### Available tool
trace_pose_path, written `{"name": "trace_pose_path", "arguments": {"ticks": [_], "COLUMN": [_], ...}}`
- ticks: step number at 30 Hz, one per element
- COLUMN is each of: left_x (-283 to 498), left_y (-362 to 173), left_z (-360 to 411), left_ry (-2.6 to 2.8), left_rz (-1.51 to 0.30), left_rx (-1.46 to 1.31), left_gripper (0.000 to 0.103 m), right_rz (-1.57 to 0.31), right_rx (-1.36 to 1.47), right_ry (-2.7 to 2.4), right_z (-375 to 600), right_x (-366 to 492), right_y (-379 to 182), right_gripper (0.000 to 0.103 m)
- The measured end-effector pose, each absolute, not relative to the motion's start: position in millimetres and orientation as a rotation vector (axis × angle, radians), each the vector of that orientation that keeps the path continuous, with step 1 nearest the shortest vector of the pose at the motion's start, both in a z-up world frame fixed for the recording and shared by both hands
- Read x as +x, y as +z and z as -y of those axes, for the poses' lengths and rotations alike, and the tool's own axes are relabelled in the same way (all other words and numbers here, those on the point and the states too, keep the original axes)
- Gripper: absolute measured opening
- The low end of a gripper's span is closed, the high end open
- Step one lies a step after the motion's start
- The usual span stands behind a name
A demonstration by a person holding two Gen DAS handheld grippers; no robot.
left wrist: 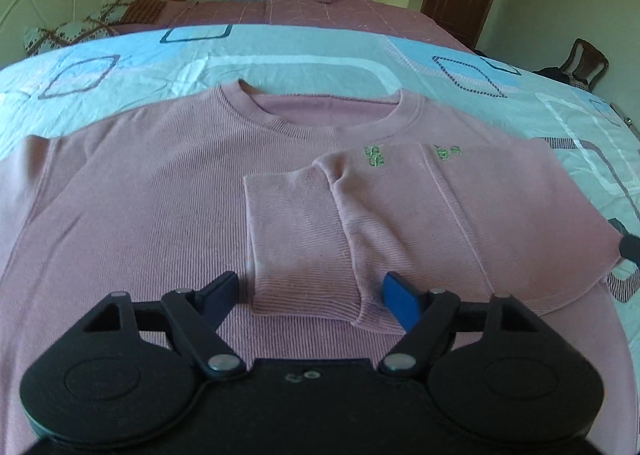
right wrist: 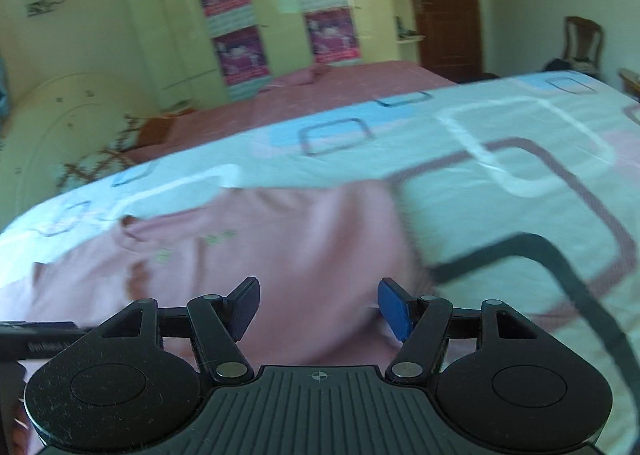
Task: Fold small clothes
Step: 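Lay the sleeve across the chest with the right gripper while the left gripper pinches the fold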
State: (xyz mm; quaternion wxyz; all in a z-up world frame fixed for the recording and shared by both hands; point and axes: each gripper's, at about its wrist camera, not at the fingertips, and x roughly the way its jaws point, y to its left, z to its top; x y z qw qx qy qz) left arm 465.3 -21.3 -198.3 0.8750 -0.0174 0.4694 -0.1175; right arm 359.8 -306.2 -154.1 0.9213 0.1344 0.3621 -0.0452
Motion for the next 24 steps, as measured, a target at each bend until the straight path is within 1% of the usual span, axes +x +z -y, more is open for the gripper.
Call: {"name": "trace_pose_path", "arguments": {"ticks": [2,4,5,6,7,9,10,11,12,18,21,23,24], "left_x": [465,466,467,468,468,471,471,472,473,476,479,481,481], "left_y": [-199,-201,-201,-200,-199,-196,-193,-190,-186,-157,-155,-165,-171], "left_z": [15,13,14,15,15,16,15,13,11,-6,-18,-24,-26], "left_ry": [-0.237,-0.230,-0.229,-0.233,-0.246,-0.255,-0.261,-0.263,-0.266,-0.262,-0.232,-0.210,-0.195], "left_rz": [-0.948,-0.935,-0.925,-0.913,-0.900,-0.889,-0.878,-0.867,-0.857,-0.764,-0.752,-0.776,-0.789], "left_rx": [-0.101,-0.134,-0.134,-0.136,-0.146,-0.160,-0.168,-0.179,-0.194,-0.222,-0.207,-0.189,-0.167], "left_gripper": [0.075,0.071,0.064,0.051,0.046,0.024,0.018,0.012,0.011,0.009,0.009,0.009,0.009], "right_rz": [-0.767,-0.785,-0.798,-0.809,-0.816,-0.820,-0.825,-0.832,-0.838,-0.824,-0.825,-0.834,-0.845], "right_rx": [0.287,0.282,0.277,0.274,0.272,0.255,0.247,0.241,0.238,0.240,0.233,0.223,0.216], "right_ry": [-0.133,-0.153,-0.155,-0.152,-0.147,-0.146,-0.145,-0.141,-0.137,-0.138,-0.107,-0.101,-0.110], "right_z": [323,332,335,336,336,333,332,332,332,332,325,321,320], "right_x": [350,342,340,340,340,341,342,345,347,358,366,371,373], "right_y": [-162,-170,-173,-176,-180,-186,-189,-192,-193,-194,-193,-194,-196], "right_gripper": [0.065,0.065,0.065,0.065,0.065,0.064,0.056,0.050,0.044,0.043,0.043,0.015,0.009]}}
